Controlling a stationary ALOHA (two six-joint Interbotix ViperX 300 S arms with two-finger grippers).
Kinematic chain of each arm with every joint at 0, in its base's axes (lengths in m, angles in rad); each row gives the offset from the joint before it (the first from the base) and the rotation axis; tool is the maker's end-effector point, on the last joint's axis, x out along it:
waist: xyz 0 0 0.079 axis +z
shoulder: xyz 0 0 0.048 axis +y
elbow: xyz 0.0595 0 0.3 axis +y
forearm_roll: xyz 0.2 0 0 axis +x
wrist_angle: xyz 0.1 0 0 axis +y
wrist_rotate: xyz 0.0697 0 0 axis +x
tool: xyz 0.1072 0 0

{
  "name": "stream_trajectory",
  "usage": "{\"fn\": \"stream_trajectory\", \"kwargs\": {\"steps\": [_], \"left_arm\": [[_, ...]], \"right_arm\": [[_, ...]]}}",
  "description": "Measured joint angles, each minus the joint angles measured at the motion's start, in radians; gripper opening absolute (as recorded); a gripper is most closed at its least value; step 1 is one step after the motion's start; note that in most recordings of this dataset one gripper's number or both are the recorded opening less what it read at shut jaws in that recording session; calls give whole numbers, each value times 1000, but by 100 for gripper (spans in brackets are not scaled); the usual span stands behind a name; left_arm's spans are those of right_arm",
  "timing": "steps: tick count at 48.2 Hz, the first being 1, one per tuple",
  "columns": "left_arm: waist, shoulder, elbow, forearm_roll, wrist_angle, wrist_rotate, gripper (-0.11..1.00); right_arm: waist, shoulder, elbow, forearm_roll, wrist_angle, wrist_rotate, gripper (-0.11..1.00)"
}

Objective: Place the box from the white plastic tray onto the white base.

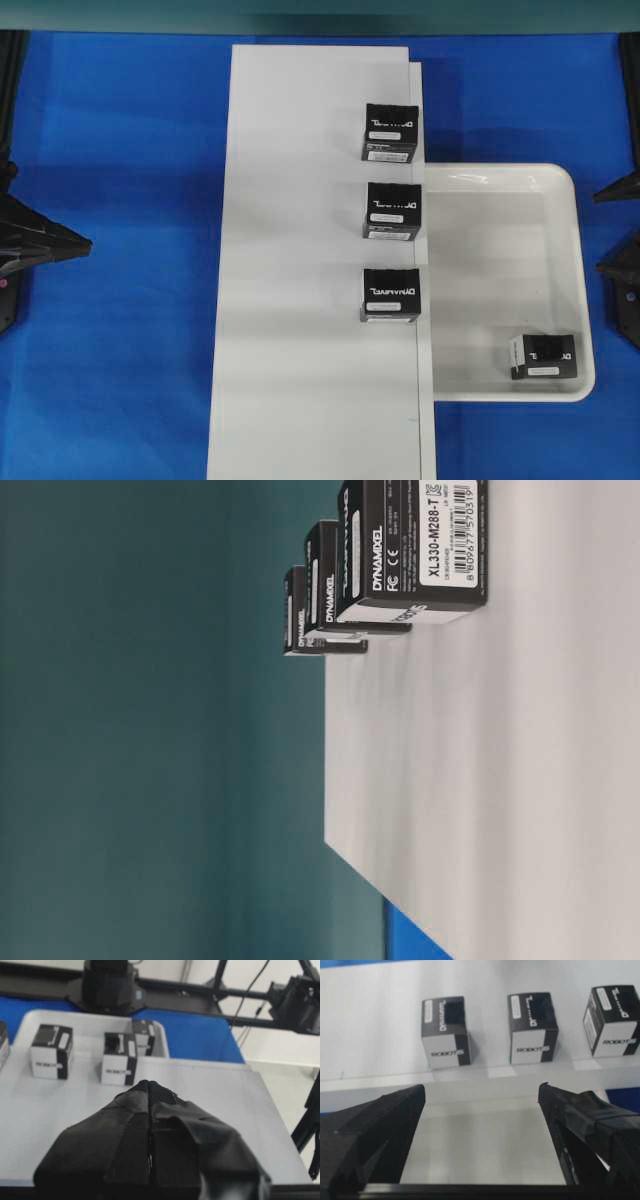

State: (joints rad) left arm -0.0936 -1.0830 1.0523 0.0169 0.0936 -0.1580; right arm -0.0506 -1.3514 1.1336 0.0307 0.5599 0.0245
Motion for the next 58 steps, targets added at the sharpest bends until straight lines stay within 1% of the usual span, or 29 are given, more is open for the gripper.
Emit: {"fn": "stream_trajectory", "kwargs": {"steps": [8, 19, 58], "left_arm": [[0, 0, 0, 0, -2, 0, -7], [0, 0, 0, -2, -2, 0, -7], [0, 2, 0, -2, 0, 0, -7]], "right_arm": [[0, 0, 6, 0, -5, 3, 99], [3, -2, 8, 12, -9, 5, 99], [5, -2, 14, 14, -20, 11, 99]]}}
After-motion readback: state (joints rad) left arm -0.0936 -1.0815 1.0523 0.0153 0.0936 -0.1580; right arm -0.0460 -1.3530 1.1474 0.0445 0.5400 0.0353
